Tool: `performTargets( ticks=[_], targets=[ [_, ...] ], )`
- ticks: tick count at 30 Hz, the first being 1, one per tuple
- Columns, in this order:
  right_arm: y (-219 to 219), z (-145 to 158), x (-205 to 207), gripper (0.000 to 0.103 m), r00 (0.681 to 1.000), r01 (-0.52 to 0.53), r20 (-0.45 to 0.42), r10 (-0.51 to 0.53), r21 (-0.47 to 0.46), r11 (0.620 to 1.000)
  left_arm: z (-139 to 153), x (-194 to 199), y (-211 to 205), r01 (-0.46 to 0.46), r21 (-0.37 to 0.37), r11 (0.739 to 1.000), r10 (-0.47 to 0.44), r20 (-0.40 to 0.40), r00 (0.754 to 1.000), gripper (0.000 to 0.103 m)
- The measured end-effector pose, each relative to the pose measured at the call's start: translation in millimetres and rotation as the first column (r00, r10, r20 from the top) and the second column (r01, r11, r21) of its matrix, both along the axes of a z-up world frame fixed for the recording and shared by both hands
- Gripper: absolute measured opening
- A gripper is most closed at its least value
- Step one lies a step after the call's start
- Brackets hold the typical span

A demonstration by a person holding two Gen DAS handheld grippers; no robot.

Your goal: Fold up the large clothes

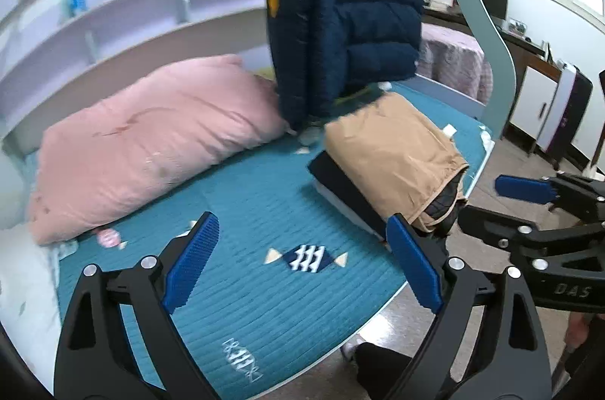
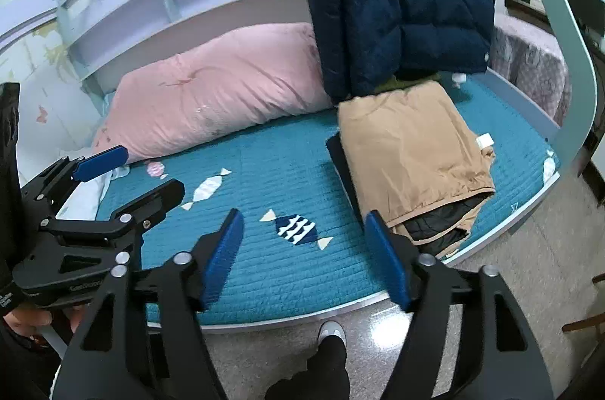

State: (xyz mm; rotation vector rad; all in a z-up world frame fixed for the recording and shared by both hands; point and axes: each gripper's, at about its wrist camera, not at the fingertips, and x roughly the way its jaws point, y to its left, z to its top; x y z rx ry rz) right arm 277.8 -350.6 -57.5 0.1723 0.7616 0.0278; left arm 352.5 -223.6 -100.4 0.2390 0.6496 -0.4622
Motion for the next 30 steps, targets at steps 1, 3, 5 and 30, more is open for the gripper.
performTargets(
  ticks=[1, 3, 5, 30],
  targets=[
    [6, 4, -6, 0.069, 1.0, -0.006, 0.013, 0.006, -0.015, 1.0, 3, -9, 8, -0.006, -0.005, 1.0, 0.006, 0.02, 1.0, 0.092],
    [17, 11, -17, 0.07, 0.999, -0.016, 0.033, 0.018, -0.048, 0.999, 7, -25, 22, -0.036, -0.001, 0.999, 0.036, 0.052, 0.998, 0.092],
    [31, 17, -32, 0.073, 0.998, -0.027, 0.059, 0.031, -0.073, 0.997, 10, -43, 38, -0.071, -0.01, 0.997, 0.072, 0.08, 0.994, 0.092],
    [125, 62, -173, 0.085, 0.951, -0.067, 0.296, 0.088, -0.08, 0.995, 66, -223, 168, -0.318, -0.138, 0.938, 0.344, 0.263, 0.901, 0.098]
  ],
)
